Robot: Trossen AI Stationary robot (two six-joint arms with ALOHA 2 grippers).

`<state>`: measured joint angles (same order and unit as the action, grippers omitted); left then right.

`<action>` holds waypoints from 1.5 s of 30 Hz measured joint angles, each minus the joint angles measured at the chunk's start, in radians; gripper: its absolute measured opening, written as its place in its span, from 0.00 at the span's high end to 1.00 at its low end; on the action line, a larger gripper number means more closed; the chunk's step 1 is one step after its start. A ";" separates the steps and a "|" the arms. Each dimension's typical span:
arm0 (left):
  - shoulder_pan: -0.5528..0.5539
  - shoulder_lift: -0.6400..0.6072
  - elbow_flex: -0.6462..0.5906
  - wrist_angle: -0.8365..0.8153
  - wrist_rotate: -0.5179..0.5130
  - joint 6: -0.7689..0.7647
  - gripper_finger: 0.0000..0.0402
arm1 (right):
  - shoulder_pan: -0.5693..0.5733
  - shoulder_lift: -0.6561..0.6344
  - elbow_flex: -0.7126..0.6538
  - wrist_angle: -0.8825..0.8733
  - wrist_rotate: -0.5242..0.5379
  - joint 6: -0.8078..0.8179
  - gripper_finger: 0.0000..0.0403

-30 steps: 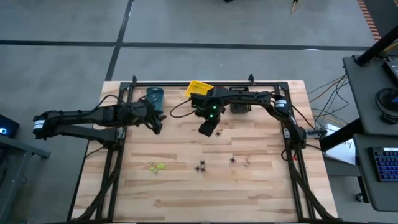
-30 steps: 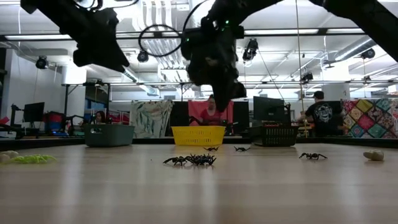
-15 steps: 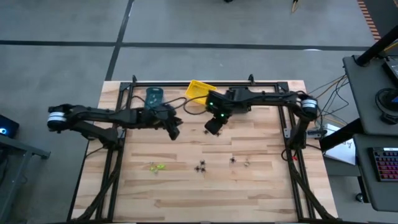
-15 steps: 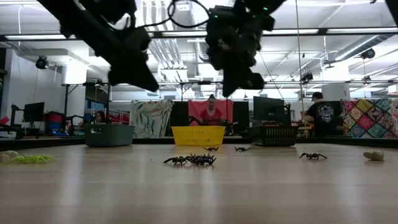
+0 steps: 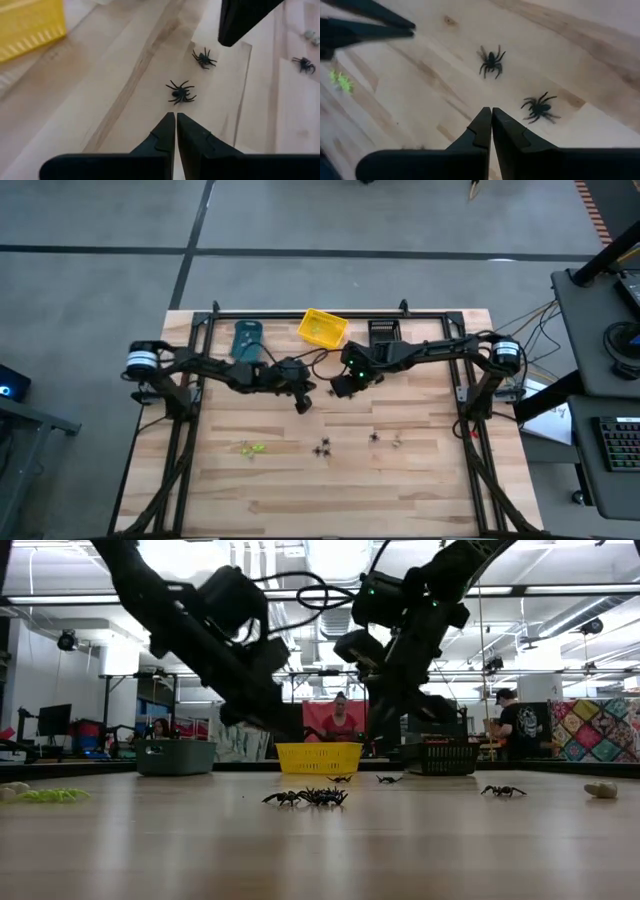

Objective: Sort Halloween decoration
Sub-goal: Put the black spider toy into the black bin

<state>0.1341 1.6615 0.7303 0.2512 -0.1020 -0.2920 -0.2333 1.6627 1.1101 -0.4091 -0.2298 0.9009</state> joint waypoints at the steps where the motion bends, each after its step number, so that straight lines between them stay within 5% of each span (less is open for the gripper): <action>1: 0.001 0.020 0.008 0.006 0.000 0.000 1.00 | 0.000 0.000 -0.004 0.002 0.004 0.002 0.98; 10: 0.020 0.135 0.076 0.065 0.057 0.003 1.00 | 0.021 -0.006 -0.030 -0.013 -0.040 -0.053 0.98; 21: 0.107 0.038 0.027 0.094 0.186 0.059 1.00 | 0.042 -0.043 -0.031 -0.134 0.000 -0.094 0.98; 29: 0.103 0.083 -0.059 0.357 0.200 0.048 1.00 | 0.042 -0.075 -0.058 -0.124 0.047 -0.092 0.98; 45: 0.103 0.215 -0.043 0.474 0.196 0.019 1.00 | 0.042 -0.066 -0.229 0.359 0.085 0.044 0.98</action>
<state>0.2375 1.8768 0.6873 0.7247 0.0936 -0.2733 -0.1917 1.5964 0.8809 -0.0498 -0.1450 0.9444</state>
